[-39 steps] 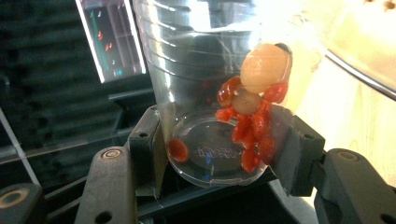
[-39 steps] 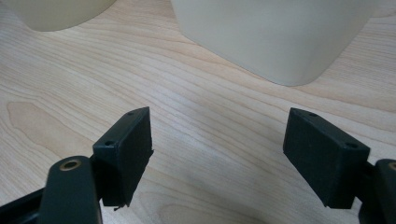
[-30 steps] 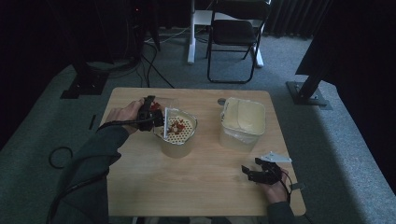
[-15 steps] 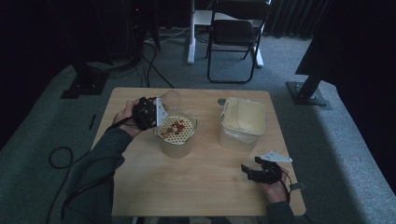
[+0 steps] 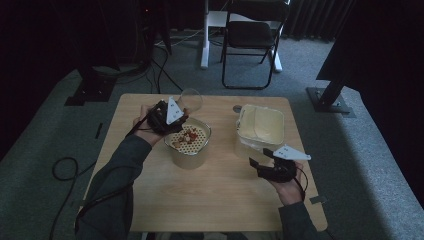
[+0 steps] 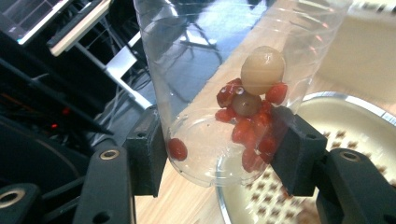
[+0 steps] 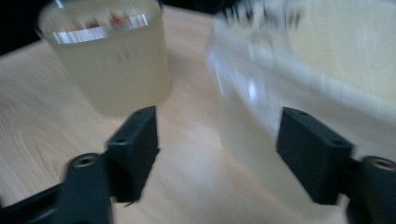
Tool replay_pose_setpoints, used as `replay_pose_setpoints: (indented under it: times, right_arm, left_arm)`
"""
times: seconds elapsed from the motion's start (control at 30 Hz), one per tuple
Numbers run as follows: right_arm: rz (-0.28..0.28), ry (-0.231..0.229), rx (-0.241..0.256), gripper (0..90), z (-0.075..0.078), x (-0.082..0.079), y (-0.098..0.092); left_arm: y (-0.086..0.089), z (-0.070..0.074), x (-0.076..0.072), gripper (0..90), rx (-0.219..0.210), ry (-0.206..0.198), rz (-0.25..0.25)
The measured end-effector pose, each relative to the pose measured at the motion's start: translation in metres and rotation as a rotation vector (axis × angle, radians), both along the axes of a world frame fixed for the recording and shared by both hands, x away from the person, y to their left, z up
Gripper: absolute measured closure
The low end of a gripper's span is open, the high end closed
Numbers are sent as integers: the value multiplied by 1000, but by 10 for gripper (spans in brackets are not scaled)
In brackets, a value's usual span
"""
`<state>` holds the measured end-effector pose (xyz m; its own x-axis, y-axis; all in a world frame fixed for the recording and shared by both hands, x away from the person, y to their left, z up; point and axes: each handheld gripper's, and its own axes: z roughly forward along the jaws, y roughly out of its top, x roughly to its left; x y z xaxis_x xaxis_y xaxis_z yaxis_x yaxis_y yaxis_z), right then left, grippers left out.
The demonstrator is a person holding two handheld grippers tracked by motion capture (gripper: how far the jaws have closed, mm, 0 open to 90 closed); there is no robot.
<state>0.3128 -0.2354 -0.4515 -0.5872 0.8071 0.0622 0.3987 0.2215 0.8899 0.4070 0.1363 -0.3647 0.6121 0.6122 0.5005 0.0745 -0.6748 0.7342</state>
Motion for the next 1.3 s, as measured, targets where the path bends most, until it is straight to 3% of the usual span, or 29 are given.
replay_pose_setpoints:
  times: [0.2,0.33,0.37,0.43,0.6,0.73,0.77,0.83,0.9,1.03,1.1,1.17,1.3]
  right_arm:
    - [24,-61,43,606,45,17,21]
    - [47,-80,49,646,66,29,37]
    - [60,-84,48,715,76,37,47]
    - [83,-79,67,752,86,43,55]
    - [102,-86,88,753,104,55,75]
    - [91,-88,85,728,110,60,85]
    - [50,-84,79,722,113,65,88]
    - [58,-56,119,710,114,70,85]
    - [62,-57,159,708,115,70,82]
    - [74,-40,145,676,114,75,85]
    - [87,-19,139,716,112,79,87]
    - [87,-13,116,818,112,82,90]
    - [61,-17,100,853,114,83,87]
  left_arm:
    - [-16,-5,-2,431,-21,17,-38]
    - [-22,-8,-3,430,-25,30,-55]
    - [-30,-12,-4,430,-24,36,-73]
    - [-35,-15,-5,430,-24,36,-82]
    - [-49,-21,-9,430,4,28,-114]
    - [-55,-24,-11,429,21,23,-124]
    - [-56,-25,-10,429,12,21,-121]
    - [-56,-26,-10,429,23,10,-114]
    - [-57,-27,-11,429,28,8,-119]
    - [-62,-26,-12,429,30,-4,-136]
    - [-66,-26,-13,429,30,-9,-145]
    - [-70,-25,-14,426,41,-15,-141]
    - [-72,-24,-13,407,32,-20,-132]
